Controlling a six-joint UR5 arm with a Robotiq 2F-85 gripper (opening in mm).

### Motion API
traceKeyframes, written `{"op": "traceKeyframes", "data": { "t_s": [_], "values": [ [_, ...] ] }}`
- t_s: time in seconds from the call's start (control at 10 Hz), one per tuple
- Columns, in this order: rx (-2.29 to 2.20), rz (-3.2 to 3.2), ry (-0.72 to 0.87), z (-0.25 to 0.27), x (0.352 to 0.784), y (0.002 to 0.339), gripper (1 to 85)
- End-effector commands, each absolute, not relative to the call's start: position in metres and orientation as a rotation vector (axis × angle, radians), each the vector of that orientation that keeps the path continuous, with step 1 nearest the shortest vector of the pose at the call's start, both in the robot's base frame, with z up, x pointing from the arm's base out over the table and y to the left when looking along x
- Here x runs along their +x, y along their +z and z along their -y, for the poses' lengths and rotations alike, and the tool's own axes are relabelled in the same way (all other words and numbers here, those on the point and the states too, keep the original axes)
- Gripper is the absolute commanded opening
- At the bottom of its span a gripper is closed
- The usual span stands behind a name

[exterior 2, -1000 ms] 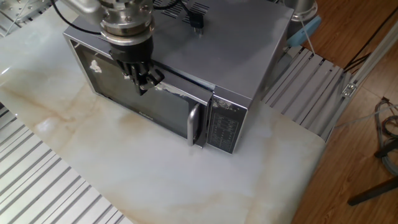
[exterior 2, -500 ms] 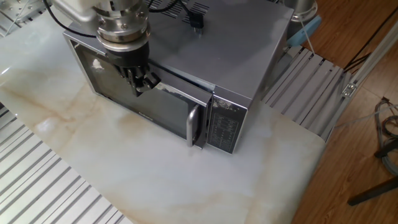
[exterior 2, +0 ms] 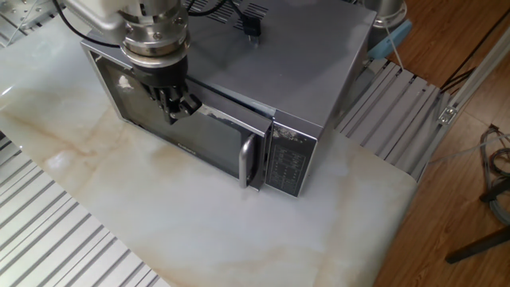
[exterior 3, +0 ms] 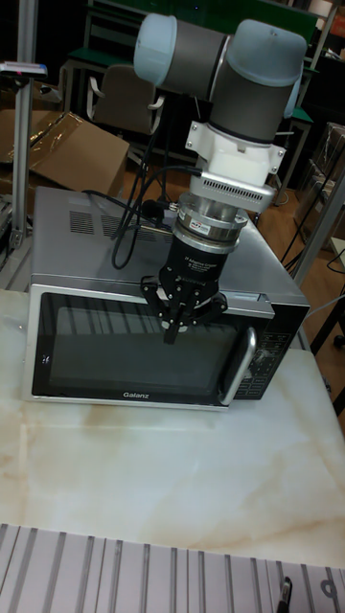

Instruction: Close the microwave door

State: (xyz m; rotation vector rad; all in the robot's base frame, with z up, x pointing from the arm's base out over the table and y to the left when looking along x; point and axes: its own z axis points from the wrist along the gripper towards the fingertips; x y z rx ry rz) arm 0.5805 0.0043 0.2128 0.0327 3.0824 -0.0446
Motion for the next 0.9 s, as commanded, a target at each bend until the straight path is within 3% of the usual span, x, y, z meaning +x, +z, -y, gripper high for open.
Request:
{"op": "traceKeyframes", "data": {
  "t_s": [0.0,0.8],
  "values": [
    [0.013,-3.074,-0.036,-0.005,0.583,0.214,1.0],
    [-0.12,-3.05,0.027,-0.017,0.588,0.214,1.0]
  ]
}}
